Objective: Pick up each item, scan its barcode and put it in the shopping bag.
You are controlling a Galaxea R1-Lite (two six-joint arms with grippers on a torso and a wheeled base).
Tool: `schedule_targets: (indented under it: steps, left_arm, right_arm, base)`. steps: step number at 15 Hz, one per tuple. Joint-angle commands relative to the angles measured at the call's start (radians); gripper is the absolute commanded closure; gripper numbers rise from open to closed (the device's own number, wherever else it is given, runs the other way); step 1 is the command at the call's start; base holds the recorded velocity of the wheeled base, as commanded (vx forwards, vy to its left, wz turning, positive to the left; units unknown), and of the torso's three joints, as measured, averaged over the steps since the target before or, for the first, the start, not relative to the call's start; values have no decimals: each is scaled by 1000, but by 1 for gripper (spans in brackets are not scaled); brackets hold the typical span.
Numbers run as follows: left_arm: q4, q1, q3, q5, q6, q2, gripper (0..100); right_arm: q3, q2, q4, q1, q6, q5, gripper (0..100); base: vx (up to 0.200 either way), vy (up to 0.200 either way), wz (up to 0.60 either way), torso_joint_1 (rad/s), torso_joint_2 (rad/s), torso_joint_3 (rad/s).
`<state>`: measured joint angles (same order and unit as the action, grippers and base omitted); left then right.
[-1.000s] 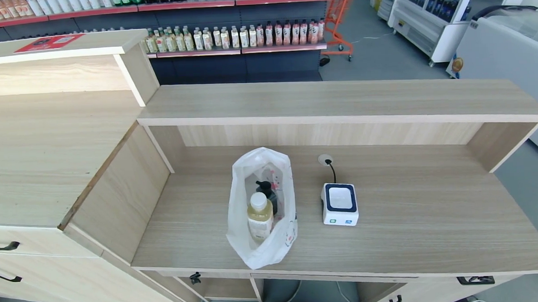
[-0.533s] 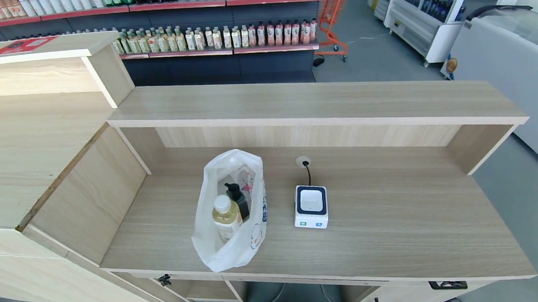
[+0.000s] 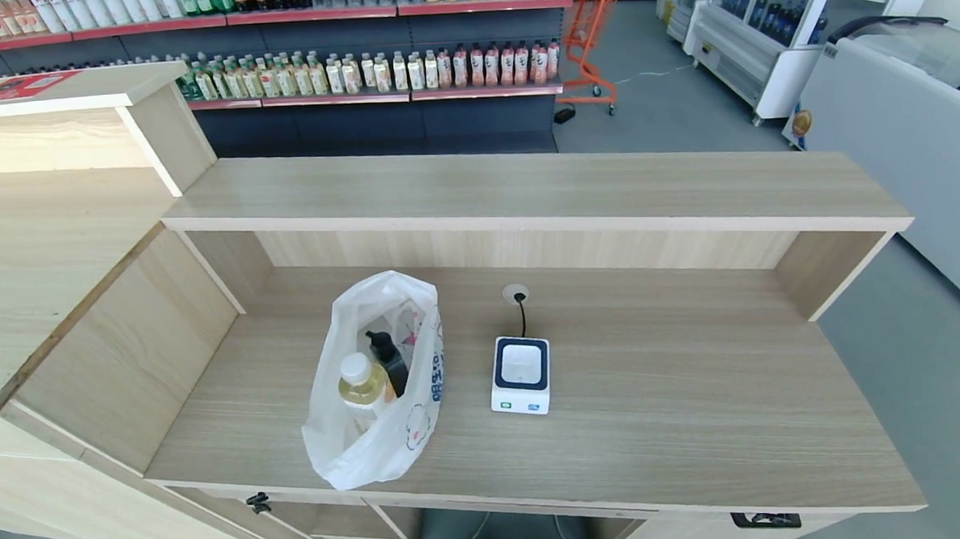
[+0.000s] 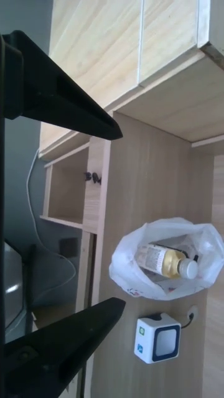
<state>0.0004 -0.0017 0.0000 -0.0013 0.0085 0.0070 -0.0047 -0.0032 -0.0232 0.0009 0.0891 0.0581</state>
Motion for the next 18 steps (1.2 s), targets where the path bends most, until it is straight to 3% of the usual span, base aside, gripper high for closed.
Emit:
schedule_targets:
  steps: [1, 3, 18]
  left_arm:
    - [0, 0, 0, 0, 1, 8, 0]
    - [0, 0, 0, 0, 1, 8, 0]
    - [0, 2, 0, 1, -5, -7, 0]
  right_arm:
    - [0, 3, 0, 1, 1, 0, 100]
    - [0, 3, 0, 1, 1, 0, 100]
    - [0, 3, 2, 1, -25, -1, 100]
  base:
    - [200, 0, 0, -12, -7, 7]
    - [200, 0, 0, 12, 2, 5]
    - [0, 0, 0, 0, 0, 0]
